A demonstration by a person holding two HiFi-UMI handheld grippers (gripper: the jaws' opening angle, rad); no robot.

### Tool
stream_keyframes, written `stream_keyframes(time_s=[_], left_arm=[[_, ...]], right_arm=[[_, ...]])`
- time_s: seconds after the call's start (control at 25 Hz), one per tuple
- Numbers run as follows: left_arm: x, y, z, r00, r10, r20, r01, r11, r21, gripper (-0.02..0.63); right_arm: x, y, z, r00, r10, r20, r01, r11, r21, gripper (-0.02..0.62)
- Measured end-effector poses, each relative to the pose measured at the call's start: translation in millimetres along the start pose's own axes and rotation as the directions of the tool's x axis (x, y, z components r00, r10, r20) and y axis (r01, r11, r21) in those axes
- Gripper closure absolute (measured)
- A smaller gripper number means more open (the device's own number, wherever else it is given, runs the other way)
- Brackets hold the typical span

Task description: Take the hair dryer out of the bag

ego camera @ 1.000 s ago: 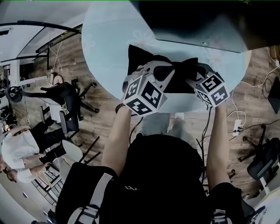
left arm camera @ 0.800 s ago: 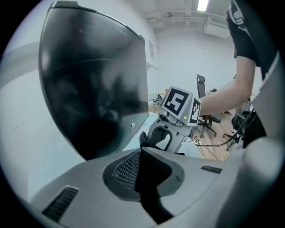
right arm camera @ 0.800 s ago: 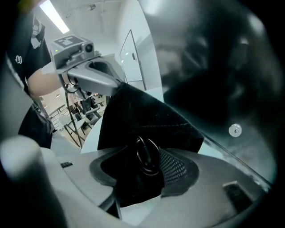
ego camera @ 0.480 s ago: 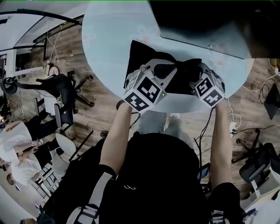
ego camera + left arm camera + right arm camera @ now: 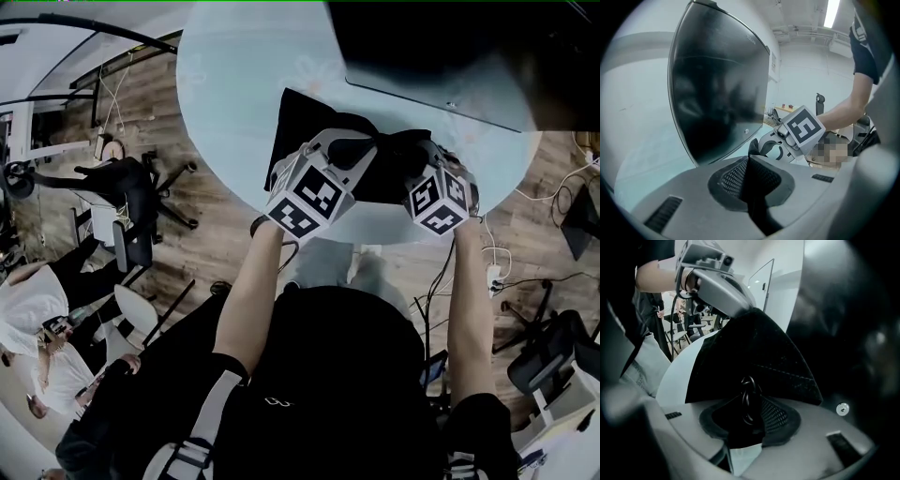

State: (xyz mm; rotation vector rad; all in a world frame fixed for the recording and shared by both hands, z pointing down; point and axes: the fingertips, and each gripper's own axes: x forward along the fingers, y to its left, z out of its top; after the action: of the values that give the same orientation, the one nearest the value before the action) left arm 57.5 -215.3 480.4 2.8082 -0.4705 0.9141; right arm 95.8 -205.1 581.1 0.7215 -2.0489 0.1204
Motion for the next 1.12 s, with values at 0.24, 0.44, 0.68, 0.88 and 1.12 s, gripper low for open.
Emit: stream_keyframes(time_s=[0.24,0.44,0.68,0.88,1.12], left_arm=[[-5,7,-17,1.0,0.01,-0.012,-0.011,0.998,-0.054,0.542],[-15,0,-24,0.999,-0.032,-0.012,0.031,0.997,-0.073,0.425],[-43,6,-47,1.0,0.024,-0.015,-0.026,0.991,-0.129,0.384],[-78,19,-88,0.992,0.121,-0.032,-0.126,0.962,-0.244,0.337],[-115,46,-168,0.932,0.283,-0.227,-0.334,0.914,-0.229,0.333]], right_arm=[[2,4,1,0.998,0.067,-0.004,-0.067,0.997,0.04,0.472],[0,3,1,0.996,0.09,0.008,-0.09,0.993,0.073,0.472],[-1,6,0,0.994,0.109,0.014,-0.11,0.99,0.09,0.474],[-3,6,5,0.994,0.104,0.016,-0.105,0.992,0.073,0.474],[-4,13,3,0.992,0.128,0.003,-0.128,0.988,0.089,0.474]])
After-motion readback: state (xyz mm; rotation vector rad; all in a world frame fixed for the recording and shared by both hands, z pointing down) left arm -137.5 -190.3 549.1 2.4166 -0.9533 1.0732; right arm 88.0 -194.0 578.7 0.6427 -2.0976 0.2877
